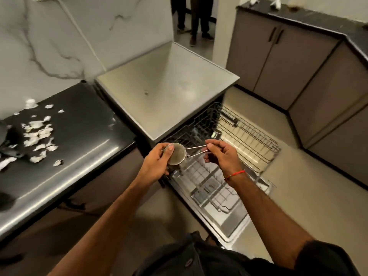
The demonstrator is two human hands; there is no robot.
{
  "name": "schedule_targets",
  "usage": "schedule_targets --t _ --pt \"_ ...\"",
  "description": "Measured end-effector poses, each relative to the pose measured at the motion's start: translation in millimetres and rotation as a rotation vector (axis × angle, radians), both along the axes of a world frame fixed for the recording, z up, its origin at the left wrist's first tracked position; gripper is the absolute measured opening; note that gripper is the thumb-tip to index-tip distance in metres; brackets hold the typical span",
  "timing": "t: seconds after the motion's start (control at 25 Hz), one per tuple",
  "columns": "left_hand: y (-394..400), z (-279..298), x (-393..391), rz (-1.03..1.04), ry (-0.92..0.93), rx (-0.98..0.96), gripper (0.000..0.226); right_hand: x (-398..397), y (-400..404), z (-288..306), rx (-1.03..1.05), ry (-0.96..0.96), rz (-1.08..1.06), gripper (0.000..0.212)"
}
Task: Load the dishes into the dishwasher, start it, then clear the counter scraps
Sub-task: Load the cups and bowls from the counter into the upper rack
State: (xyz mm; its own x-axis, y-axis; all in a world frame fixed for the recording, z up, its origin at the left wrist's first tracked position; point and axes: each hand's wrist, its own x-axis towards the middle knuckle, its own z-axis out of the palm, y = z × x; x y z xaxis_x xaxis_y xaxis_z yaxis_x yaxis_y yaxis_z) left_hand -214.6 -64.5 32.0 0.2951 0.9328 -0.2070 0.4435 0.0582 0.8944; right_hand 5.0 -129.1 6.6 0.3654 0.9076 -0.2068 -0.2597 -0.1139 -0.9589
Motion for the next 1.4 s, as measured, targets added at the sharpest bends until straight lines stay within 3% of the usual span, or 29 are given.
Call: schedule_targets --t 0.28,0.56,0.68,0.84,1.0,1.2,1.4 --pt "25 -32 114 -0.184 0.063 -0.087 0.016 100 -21 -34 -0.216 -0.083 -0.120 0.014" --pt "76 -96 198 -0.423 0.130 -0.218 0.032 152 -9 -80 -0.385 0.040 -0.372 0.008" --pt "111 -134 238 -0.505 0.184 -0.304 0.033 173 10 -113 -0.471 0.082 -0.478 0.011" --pt "152 -178 293 -0.533 0.306 -0.399 0.056 198 46 -165 -0.568 0.139 -0.579 0.019" --pt "171 -222 339 -0.648 0.380 -0.450 0.059 223 78 -222 -0.694 0.136 -0.686 0.019" --pt "176 -256 379 -0.717 0.486 -0.395 0.054 251 95 -273 -0.870 0.140 -0.666 0.038" --pt "170 -268 377 -0.774 0.566 -0.465 0.059 256 96 -284 -0.918 0.220 -0.553 0.056"
